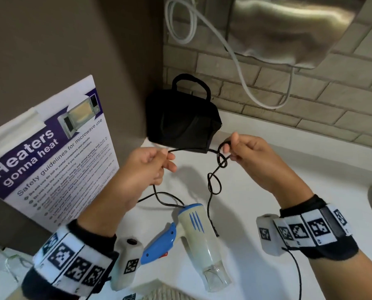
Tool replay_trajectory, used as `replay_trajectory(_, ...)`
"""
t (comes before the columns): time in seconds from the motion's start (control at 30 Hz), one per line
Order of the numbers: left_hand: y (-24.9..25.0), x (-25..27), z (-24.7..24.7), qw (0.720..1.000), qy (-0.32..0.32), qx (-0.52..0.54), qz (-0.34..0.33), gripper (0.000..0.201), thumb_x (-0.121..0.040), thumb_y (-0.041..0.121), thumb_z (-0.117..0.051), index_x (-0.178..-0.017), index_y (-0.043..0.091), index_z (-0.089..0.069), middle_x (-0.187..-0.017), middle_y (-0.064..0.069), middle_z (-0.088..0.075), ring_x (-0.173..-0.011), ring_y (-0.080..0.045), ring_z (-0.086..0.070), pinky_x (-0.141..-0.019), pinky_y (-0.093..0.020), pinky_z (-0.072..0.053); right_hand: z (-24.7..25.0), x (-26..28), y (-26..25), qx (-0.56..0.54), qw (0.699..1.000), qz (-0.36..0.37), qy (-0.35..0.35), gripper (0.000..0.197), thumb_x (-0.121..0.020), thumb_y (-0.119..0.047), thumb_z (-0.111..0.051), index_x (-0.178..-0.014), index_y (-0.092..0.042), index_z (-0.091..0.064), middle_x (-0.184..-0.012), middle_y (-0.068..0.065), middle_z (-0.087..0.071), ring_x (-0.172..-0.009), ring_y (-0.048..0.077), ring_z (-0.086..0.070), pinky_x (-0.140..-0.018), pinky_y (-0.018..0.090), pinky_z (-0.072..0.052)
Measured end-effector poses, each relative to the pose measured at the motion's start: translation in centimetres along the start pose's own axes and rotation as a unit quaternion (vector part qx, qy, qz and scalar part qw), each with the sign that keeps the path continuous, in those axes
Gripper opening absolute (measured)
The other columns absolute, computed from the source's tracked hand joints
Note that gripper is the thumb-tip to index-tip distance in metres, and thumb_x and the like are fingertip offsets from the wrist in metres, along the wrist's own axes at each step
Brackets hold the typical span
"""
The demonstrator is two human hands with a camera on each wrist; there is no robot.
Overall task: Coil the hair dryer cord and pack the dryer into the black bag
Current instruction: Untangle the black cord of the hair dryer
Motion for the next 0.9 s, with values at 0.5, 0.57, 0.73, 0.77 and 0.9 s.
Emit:
replay_trajectory(0.5,3.6,1.1,-0.4,0.983,-0.029,0.121,-0.138,0.026,-0.100,0.013,-0.041,-0.085,0.006,-0.062,-0.058,0.005,-0.060,-0.040,-0.002,-0.029,-0.044,-0.013,-0.032,0.7,0.8,4.8,0.112,0.992,-0.049,-0.022,0.013,-0.084,-0.028,-0.067,-0.079,-0.022,-0.078,-0.084,0.006,-0.066,-0.077,0.017,-0.061,-0.075,0.025,-0.043)
replay_trajectory(0.57,3.3,2.1,0.0,0.985,-0.049,0.074,-0.151,0.024,-0.098,0.015,-0.046,-0.083,0.009,-0.064,-0.059,0.002,-0.062,-0.041,-0.003,-0.032,-0.046,-0.014,-0.034,1.3,0.5,4.9,0.084,0.995,-0.041,0.035,0.013,-0.085,-0.025,-0.067,-0.080,-0.021,-0.077,-0.081,0.002,-0.065,-0.077,0.014,-0.062,-0.078,0.026,-0.044)
replay_trajectory(0.73,-0.8,2.0,0.4,0.978,-0.117,-0.153,-0.077,0.024,-0.095,0.023,-0.044,-0.087,0.021,-0.066,-0.073,0.000,-0.073,-0.046,-0.005,-0.039,-0.055,-0.021,-0.039,1.9,0.6,3.7,-0.047,0.995,-0.007,0.092,0.012,-0.081,-0.024,-0.065,-0.082,-0.021,-0.077,-0.090,0.010,-0.065,-0.080,0.012,-0.059,-0.080,0.023,-0.046)
replay_trajectory(0.77,-1.6,1.7,0.4,0.976,-0.095,-0.182,-0.068,0.026,-0.098,0.019,-0.041,-0.089,0.023,-0.065,-0.073,0.001,-0.073,-0.045,-0.003,-0.041,-0.056,-0.022,-0.040,1.8,0.7,3.5,-0.056,0.995,0.001,0.082,0.011,-0.080,-0.022,-0.066,-0.082,-0.021,-0.076,-0.090,0.009,-0.066,-0.080,0.012,-0.060,-0.079,0.021,-0.046)
replay_trajectory(0.9,-1.8,1.2,-1.2,0.970,-0.039,-0.225,-0.083,0.029,-0.101,0.022,-0.035,-0.093,0.018,-0.063,-0.071,0.003,-0.066,-0.048,-0.001,-0.048,-0.052,-0.011,-0.041,0.9,1.2,3.1,-0.047,0.998,0.018,0.033,0.013,-0.074,-0.018,-0.071,-0.083,-0.012,-0.076,-0.082,-0.001,-0.070,-0.084,0.011,-0.064,-0.077,0.018,-0.049)
Point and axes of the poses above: each hand's wrist, its own x-axis away from the middle knuckle, its own z-axis out of the back of the hand, y = z × x, the point moved 5 cm from there along -x, towards the middle knuckle
